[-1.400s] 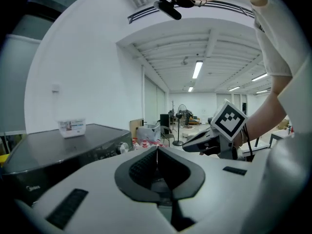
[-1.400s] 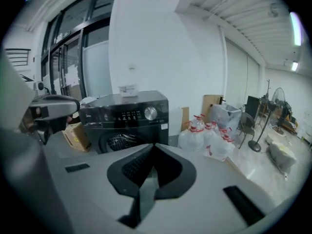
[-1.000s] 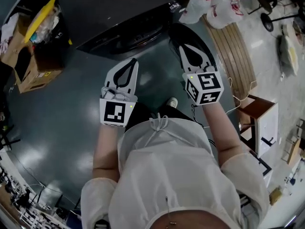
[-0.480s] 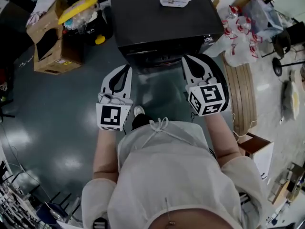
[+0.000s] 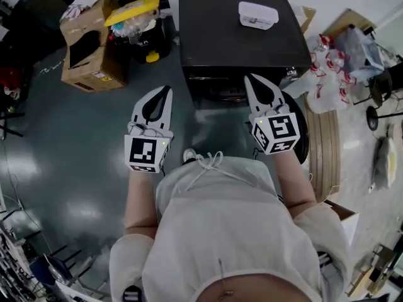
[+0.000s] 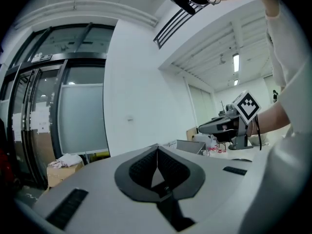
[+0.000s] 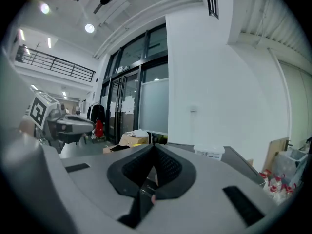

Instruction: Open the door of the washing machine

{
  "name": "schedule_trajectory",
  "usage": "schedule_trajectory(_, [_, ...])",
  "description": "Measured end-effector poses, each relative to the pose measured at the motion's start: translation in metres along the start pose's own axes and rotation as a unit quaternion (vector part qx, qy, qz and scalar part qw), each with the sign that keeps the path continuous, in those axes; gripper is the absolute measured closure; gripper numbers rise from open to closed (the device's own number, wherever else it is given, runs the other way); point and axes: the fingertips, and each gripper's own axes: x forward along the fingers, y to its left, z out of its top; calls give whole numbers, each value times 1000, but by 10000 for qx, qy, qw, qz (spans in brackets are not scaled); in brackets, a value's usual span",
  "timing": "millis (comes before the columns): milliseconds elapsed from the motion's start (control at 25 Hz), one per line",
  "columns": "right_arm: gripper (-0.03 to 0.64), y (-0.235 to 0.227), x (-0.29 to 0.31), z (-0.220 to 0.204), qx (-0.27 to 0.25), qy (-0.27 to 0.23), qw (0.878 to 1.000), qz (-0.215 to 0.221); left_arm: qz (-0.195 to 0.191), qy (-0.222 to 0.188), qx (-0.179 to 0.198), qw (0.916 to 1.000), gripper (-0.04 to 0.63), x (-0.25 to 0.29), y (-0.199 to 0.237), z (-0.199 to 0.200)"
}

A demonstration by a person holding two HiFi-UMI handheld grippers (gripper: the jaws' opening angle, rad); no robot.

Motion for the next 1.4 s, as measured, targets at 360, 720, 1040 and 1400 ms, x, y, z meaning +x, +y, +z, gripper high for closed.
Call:
schedule_trajectory(360, [612,26,1,10,291,-132,9990,302,191,-103,-126,9997,574,-21,17,14])
schedule_trajectory(720, [614,36,-14,6,79,-127,9991,387,268,-23,-235,9994,574,-31,18,5])
schedule_trajectory(1040, [614,27,-35,9,94,-206,9996,175,80,10,-146,9999,574,-31,-2,9])
schedule_trajectory(1400, [614,22,-66,6,92,-229,9996,107,26,-96,-159,9998,574,-43,-35,25])
